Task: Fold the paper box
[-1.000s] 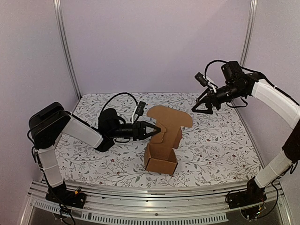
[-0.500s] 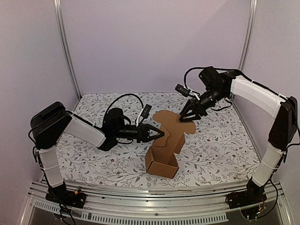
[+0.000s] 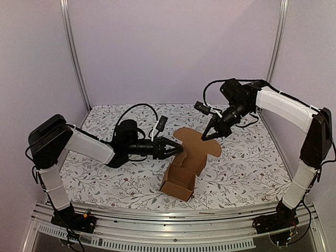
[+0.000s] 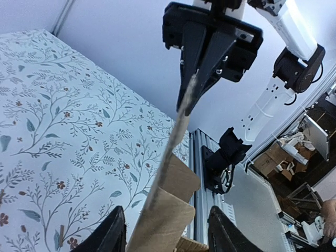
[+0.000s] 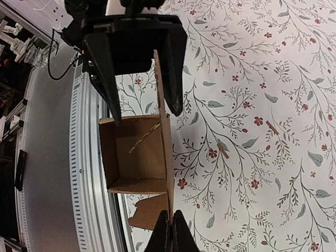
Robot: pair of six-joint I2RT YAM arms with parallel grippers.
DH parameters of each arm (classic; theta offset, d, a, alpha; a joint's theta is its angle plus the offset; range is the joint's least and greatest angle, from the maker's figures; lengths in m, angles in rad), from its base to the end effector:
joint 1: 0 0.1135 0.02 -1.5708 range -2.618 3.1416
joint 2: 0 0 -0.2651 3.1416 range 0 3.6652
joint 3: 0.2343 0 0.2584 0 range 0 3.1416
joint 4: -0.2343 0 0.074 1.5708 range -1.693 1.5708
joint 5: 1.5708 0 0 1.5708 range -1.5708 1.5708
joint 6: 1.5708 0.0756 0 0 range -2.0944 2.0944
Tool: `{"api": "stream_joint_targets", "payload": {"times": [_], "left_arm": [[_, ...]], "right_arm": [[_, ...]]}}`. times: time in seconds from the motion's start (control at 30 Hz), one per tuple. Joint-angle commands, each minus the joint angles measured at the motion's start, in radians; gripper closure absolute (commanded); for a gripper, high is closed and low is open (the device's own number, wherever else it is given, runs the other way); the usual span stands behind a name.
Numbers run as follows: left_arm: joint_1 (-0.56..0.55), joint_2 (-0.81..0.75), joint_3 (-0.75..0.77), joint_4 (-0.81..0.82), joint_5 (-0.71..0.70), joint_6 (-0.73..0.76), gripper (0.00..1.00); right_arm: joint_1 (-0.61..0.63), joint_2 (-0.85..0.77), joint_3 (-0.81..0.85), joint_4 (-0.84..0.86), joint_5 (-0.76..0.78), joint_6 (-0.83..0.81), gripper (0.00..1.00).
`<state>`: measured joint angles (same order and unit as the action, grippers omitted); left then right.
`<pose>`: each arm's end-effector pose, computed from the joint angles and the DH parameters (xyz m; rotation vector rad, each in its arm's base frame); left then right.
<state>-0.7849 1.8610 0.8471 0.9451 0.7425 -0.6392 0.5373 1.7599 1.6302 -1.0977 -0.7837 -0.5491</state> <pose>0.2532 -0.3252 0.1769 0.7838 1.7486 -1.6292 0.2904 0.2351 0.2808 -1.5042 2.1307 1.0723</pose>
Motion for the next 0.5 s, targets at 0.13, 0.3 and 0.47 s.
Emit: {"api": "stream_joint_targets", "payload": {"times": [0.13,0.3,0.47], "left_arm": [[-0.002,-0.370,-0.052,-0.520,-0.291,0.355,0.01],[-0.004,-0.413,0.009,-0.664,-0.355,0.449,0.00],[-0.121,-0.315,0.189,-0.878,-0.476,0.605,0.01]], "right_arm": [[0.021,-0.021,-0.001,-0.051,0.096,-0.013,1.00],[0.074,-0.034,-0.023,-0.063,0.145,-0.047,1.00],[0.083,-0.015,0.009,-0.060,0.112,0.005,1.00]]}}
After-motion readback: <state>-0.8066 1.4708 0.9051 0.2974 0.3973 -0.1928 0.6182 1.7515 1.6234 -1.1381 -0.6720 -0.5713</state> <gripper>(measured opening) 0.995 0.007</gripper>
